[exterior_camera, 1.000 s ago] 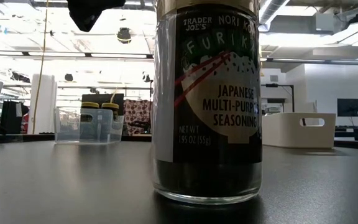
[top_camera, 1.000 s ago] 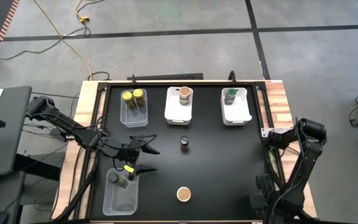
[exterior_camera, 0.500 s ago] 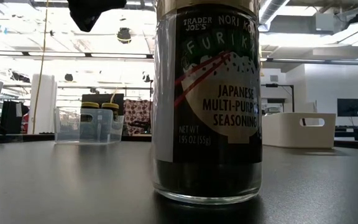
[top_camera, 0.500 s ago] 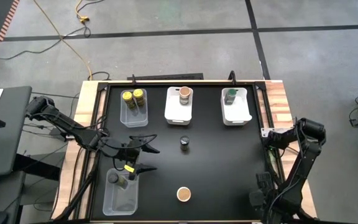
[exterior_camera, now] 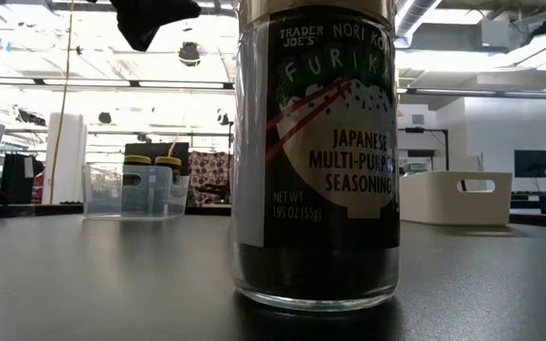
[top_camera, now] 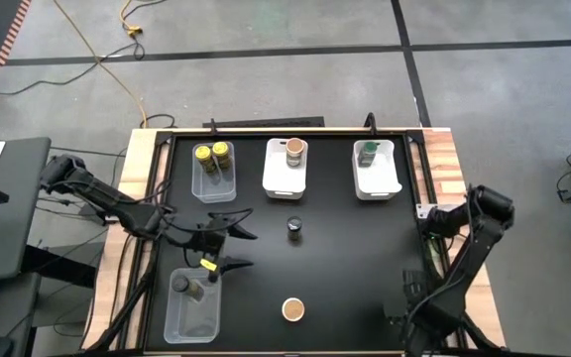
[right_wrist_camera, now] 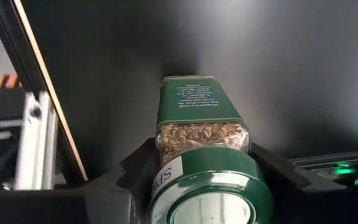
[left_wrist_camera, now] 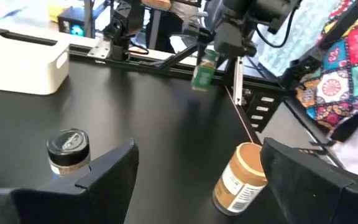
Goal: Sort spices by type
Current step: Put the green spice bottle into the right white bin
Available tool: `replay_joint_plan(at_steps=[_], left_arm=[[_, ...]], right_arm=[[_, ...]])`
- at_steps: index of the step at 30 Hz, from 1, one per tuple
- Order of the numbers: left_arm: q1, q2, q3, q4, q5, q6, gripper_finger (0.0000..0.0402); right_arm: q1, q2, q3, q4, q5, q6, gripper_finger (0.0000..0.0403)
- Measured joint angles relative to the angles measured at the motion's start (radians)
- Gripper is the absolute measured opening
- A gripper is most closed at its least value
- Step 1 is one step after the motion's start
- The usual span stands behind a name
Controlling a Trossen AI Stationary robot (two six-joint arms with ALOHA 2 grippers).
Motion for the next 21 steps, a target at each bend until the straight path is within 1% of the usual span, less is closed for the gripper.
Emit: replay_joint_plan(at_steps=[5,8,11,15,17,21], left_arm=[[0.059,-0.027,0.000,-0.009,0.113,0.006,0.0320],[0.102,-0.063,0.000,-0.027,0.158,0.016,0.0320],[0.144,-0.110,0.000,-0.062,0.185,0.018,0.0320],[0.190,-0.181,0.000,-0.126,0.193,0.025,0.0320],[0.209,-0.215,0.000,-0.161,0.194,0.030,0.0320],[0.244,-0.265,0.000,-0.221,0.194,0.029,0.0320]], right_arm=[[-0.081,0.000,0.099,-0.090,0.064,0.001,0.0222],[-0.143,0.000,0.158,-0.143,0.113,0.008,0.0222],[-0.217,0.000,0.212,-0.205,0.136,0.076,0.0222],[-0.327,0.000,0.258,-0.237,0.166,0.083,0.0225],[-0.387,0.000,0.269,-0.240,0.189,0.044,0.0223],[-0.523,-0.002,0.288,-0.257,0.231,-0.105,0.0223]])
